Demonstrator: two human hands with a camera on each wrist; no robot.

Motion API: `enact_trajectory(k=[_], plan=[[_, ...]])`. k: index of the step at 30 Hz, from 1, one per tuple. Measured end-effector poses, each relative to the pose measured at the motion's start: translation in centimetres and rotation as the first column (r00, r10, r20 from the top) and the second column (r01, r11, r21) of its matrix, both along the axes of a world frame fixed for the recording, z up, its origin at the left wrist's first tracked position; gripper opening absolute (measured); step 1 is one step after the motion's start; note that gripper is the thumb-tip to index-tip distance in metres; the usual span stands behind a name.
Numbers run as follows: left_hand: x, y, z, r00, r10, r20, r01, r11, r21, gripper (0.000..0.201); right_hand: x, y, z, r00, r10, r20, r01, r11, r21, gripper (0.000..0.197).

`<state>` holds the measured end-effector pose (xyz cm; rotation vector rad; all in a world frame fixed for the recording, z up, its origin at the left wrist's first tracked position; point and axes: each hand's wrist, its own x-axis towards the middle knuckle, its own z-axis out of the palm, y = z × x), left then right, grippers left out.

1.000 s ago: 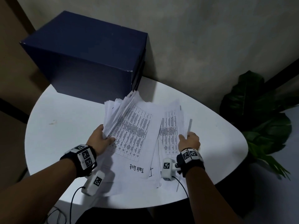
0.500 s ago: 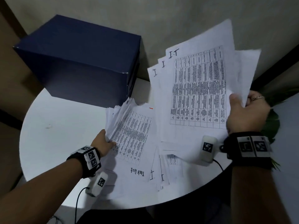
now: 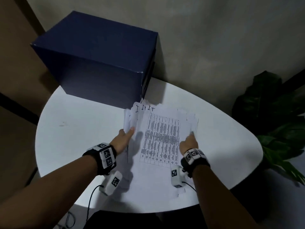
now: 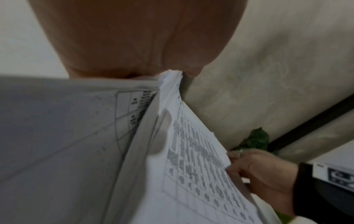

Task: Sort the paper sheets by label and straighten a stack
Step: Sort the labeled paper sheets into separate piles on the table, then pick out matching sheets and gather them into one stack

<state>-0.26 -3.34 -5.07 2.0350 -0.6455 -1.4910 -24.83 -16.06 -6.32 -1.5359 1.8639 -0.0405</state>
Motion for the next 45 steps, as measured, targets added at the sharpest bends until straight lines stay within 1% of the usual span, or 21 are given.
enact_trajectory(k=[3,5,7,9,11,13,15,16,17,20,21,24,26,29,31,34,37,39,42,43,45], plan=[[-0.8,-2.1,-0.1,0.975,-0.040,0.219,0.033,0.999,0.034,0.070,2.1,0.2,-0.4,0.988,0.144,0.058,-0.145,0.989,0.004,0.069],[-0.8,-2.9,-0.3,0.938,-0.060,0.340,0.053,0.998,0.029,0.049,2.4,-0.1,-0.6,0.989,0.143,0.046,-0.142,0.990,-0.016,0.067],[-1.0,-3.2,-0.3,0.911,-0.044,0.410,0.057,0.998,-0.019,0.038,1.9,0.1,-0.9,0.993,0.112,0.029,-0.112,0.994,0.001,0.069],[-1.1,-3.0,0.2,0.912,0.014,0.410,0.049,0.989,-0.143,0.034,1.0,0.8,-1.1,0.992,0.061,0.106,-0.062,0.998,0.004,0.080],[-0.4,-2.2,1.5,0.950,0.072,0.303,0.020,0.957,-0.291,0.034,0.2,1.6,-0.3,0.971,-0.006,0.240,0.011,1.000,-0.022,0.095],[0.6,-1.3,3.5,0.980,0.110,0.165,-0.029,0.902,-0.431,0.036,-0.3,2.0,1.5,0.897,-0.077,0.435,0.096,0.995,-0.021,0.110],[1.3,-0.6,6.4,0.987,0.136,0.091,-0.065,0.837,-0.543,0.038,-0.7,2.2,4.6,0.703,-0.152,0.695,0.162,0.985,0.052,0.118],[1.6,-0.5,7.9,0.988,0.136,0.071,-0.068,0.804,-0.590,0.038,-0.8,2.2,6.6,0.612,-0.149,0.777,0.164,0.985,0.060,0.112],[1.7,-0.6,9.4,0.990,0.130,0.061,-0.061,0.765,-0.641,0.039,-0.7,2.3,8.6,0.562,-0.096,0.822,0.154,0.988,0.011,0.094],[1.8,-0.9,14.0,0.986,0.146,0.079,-0.030,0.627,-0.779,0.035,-0.3,2.4,14.7,0.551,0.135,0.824,0.198,0.937,-0.286,0.029],[1.8,-1.1,15.1,0.982,0.160,0.098,-0.012,0.574,-0.819,0.032,-0.1,2.5,16.4,0.515,0.208,0.832,0.220,0.906,-0.362,0.023],[1.6,-1.4,16.9,0.954,0.222,0.203,0.079,0.466,-0.881,0.032,0.6,2.8,19.2,0.413,0.357,0.838,0.259,0.836,-0.484,0.051],[1.6,-1.6,16.0,0.973,0.169,0.160,0.059,0.488,-0.871,0.056,0.6,2.9,19.1,0.398,0.365,0.841,0.271,0.830,-0.488,0.044],[1.7,-2.1,12.5,0.992,0.093,0.090,0.010,0.639,-0.769,0.086,0.9,2.8,17.8,0.456,0.292,0.841,0.249,0.865,-0.435,0.039],[1.6,-2.5,10.6,0.989,0.088,0.121,0.024,0.702,-0.711,0.083,1.3,2.6,16.4,0.499,0.186,0.846,0.259,0.900,-0.351,0.042],[0.9,-3.1,9.7,0.984,0.122,0.130,0.007,0.704,-0.710,0.050,1.9,2.4,14.8,0.603,0.101,0.791,0.269,0.908,-0.321,0.026],[0.8,-3.4,10.6,0.979,0.203,0.009,-0.123,0.630,-0.767,0.031,2.1,2.2,15.3,0.561,0.132,0.817,0.315,0.879,-0.358,0.027],[1.5,-3.2,10.6,0.980,0.190,-0.053,-0.157,0.589,-0.792,0.037,1.5,2.0,15.6,0.541,0.174,0.823,0.288,0.881,-0.375,0.033],[1.9,-2.7,10.1,0.999,0.039,0.020,-0.012,0.676,-0.736,0.071,1.3,2.3,15.8,0.514,0.188,0.837,0.250,0.900,-0.356,0.057],[1.7,-2.7,10.0,0.999,0.007,0.034,0.019,0.702,-0.712,0.075,1.6,2.4,16.0,0.510,0.185,0.840,0.266,0.895,-0.359,0.066],[1.2,-3.2,10.1,0.999,-0.021,0.044,0.047,0.691,-0.721,0.057,2.4,2.4,16.8,0.498,0.216,0.840,0.324,0.852,-0.411,0.063]])
